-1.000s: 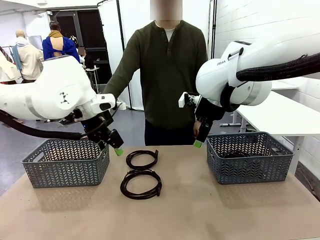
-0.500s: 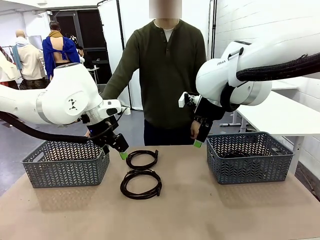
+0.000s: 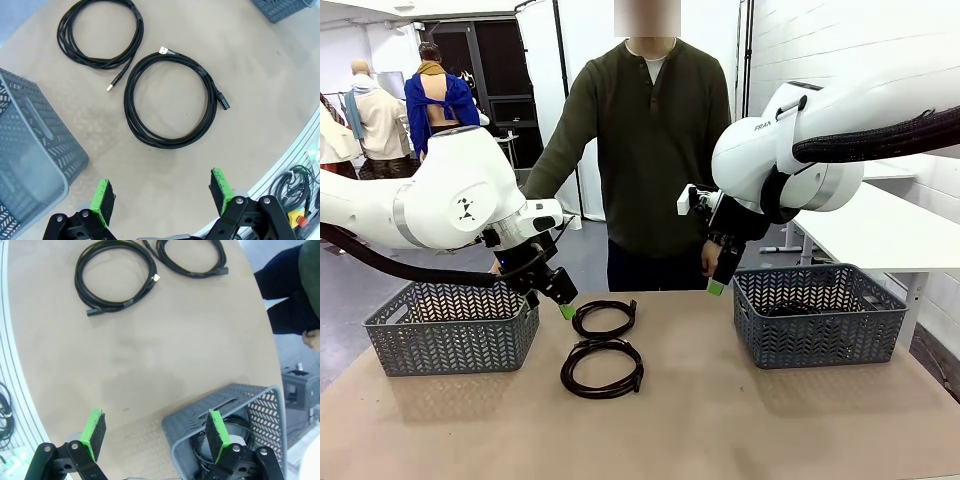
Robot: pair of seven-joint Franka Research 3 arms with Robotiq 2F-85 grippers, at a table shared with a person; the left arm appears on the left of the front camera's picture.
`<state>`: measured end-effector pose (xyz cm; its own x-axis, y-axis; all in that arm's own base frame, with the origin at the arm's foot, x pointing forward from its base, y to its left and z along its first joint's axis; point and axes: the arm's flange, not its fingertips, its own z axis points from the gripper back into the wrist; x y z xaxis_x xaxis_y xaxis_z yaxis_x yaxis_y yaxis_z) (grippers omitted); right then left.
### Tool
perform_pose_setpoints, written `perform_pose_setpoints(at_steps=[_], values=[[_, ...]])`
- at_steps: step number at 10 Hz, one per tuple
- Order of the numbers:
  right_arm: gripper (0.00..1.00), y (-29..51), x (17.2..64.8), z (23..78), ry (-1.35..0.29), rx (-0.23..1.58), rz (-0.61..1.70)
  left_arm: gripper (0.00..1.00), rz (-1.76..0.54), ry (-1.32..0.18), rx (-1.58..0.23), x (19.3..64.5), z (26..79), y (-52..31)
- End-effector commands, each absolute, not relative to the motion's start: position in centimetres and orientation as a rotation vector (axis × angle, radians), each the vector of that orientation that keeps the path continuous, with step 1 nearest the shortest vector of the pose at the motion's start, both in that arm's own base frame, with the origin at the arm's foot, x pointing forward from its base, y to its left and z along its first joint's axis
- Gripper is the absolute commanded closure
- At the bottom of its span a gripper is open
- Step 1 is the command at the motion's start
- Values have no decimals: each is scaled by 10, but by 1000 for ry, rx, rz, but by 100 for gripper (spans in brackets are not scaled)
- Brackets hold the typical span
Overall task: Organize the cables according to human instructions.
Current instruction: Pick up a bundle of cables and place it in the basket indicated by the human.
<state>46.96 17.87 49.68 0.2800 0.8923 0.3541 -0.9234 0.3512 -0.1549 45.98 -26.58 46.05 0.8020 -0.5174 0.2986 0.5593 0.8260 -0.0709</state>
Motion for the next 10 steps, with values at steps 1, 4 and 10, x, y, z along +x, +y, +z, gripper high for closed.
perform_pose_setpoints(at_steps=[1,4,10], values=[[0,178,469,496,-414,86,1216,0,-550,-259,-159,458,459,-275],[0,178,469,496,-414,86,1216,0,-416,-208,-136,467,448,-303],[0,178,469,496,-414,86,1216,0,-293,-100,-186,499,405,-367]])
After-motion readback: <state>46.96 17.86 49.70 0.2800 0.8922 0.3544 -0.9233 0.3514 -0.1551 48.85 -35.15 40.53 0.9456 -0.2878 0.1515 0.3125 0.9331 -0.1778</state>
